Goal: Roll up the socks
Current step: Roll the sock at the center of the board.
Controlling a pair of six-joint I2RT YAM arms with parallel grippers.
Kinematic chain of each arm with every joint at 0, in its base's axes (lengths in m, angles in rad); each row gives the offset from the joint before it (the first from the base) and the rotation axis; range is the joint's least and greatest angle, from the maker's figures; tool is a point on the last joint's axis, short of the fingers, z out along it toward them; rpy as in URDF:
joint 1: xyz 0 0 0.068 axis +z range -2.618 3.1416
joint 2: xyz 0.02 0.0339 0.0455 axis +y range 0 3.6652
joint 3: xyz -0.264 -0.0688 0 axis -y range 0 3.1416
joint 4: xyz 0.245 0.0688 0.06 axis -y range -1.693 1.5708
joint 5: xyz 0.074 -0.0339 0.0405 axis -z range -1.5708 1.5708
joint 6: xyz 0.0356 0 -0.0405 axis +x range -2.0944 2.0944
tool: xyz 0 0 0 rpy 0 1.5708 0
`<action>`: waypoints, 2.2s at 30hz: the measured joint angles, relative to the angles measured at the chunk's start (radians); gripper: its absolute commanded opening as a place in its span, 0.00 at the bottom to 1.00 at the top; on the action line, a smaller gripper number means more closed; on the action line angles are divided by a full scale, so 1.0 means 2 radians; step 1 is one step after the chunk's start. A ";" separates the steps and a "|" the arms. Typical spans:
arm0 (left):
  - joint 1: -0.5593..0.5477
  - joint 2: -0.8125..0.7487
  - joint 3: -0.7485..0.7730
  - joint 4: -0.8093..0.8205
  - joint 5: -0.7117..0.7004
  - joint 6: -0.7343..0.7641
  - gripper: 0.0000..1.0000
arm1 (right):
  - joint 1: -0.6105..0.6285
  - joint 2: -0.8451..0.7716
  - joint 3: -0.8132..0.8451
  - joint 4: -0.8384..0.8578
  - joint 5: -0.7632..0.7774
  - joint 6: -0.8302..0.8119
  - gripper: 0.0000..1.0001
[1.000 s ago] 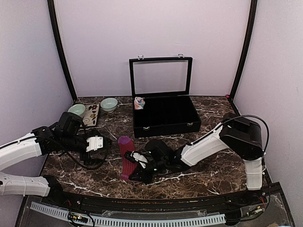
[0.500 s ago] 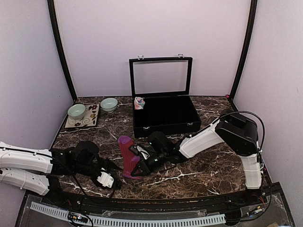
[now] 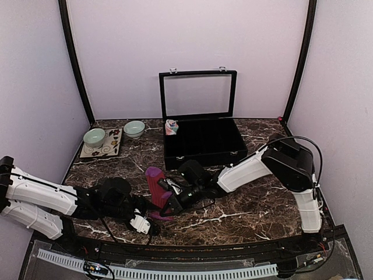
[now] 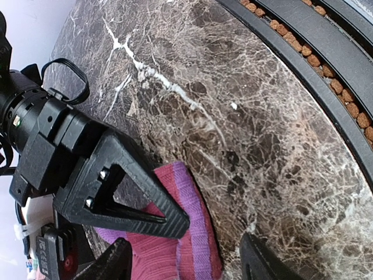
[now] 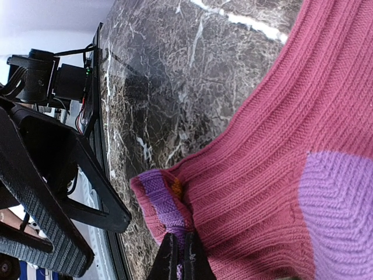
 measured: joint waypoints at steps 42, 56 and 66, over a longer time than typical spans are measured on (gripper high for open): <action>0.008 0.068 0.044 -0.050 -0.014 -0.068 0.00 | -0.002 0.008 -0.018 0.063 0.008 0.067 0.19; 0.063 0.102 0.116 -0.192 0.045 -0.121 0.32 | -0.001 -0.001 -0.032 0.075 0.017 0.068 0.20; 0.064 0.102 0.114 -0.191 0.041 -0.119 0.33 | -0.002 -0.001 -0.034 0.079 0.017 0.068 0.19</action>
